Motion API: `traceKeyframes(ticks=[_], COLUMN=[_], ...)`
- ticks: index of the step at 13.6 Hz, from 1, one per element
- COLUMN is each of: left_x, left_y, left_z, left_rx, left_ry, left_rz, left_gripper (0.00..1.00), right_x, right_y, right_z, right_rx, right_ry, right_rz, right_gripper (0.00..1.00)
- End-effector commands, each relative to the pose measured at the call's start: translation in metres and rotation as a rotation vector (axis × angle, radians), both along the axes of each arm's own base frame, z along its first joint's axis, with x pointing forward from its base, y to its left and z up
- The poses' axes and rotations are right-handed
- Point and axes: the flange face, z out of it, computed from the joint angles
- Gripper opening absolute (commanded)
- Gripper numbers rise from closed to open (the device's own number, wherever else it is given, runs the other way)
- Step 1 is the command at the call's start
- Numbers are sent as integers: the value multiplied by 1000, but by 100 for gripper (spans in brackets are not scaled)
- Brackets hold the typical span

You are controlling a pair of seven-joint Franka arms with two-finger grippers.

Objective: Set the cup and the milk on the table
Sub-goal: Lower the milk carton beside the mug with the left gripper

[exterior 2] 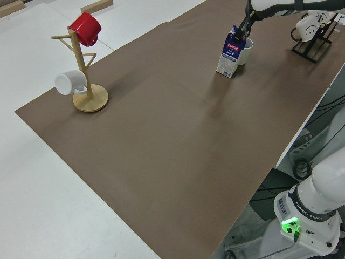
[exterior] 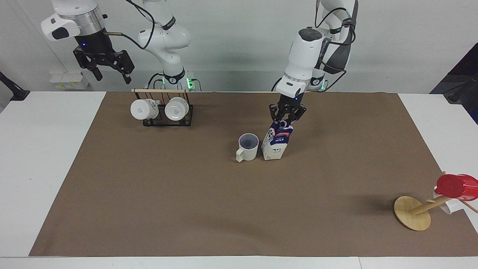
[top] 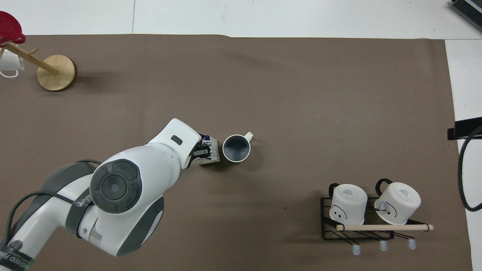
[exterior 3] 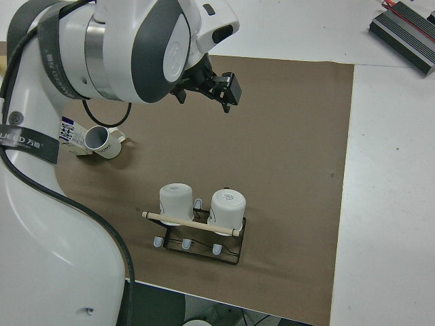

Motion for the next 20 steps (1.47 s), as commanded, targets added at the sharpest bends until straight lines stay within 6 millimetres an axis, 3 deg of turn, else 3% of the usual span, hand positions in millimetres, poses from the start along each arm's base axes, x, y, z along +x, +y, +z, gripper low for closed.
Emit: traceKeyframes(ticks=[1,5,10,12,17,20], left_x=[-3,-5,-5,-6,-10,2], left_y=[-1,-4,-6,-8,-5,27], left_z=[-1,0,7,16,72,102], left_rx=[6,10,9,28,93,103], left_ry=[-15,-10,-10,14,122,139], left_rz=[-1,-8,-8,-15,-15,13], left_gripper=[56,79,100,100,100,100], right_x=[-7,7,10,10,9,11], right_y=[-12,-2,10,8,9,10], right_z=[0,14,13,13,14,14], right_rx=[14,2,5,11,10,8], right_ry=[-10,22,3,4,-5,-8], right_rz=[13,17,-9,-12,-11,-11], right_gripper=[100,100,100,100,100,100])
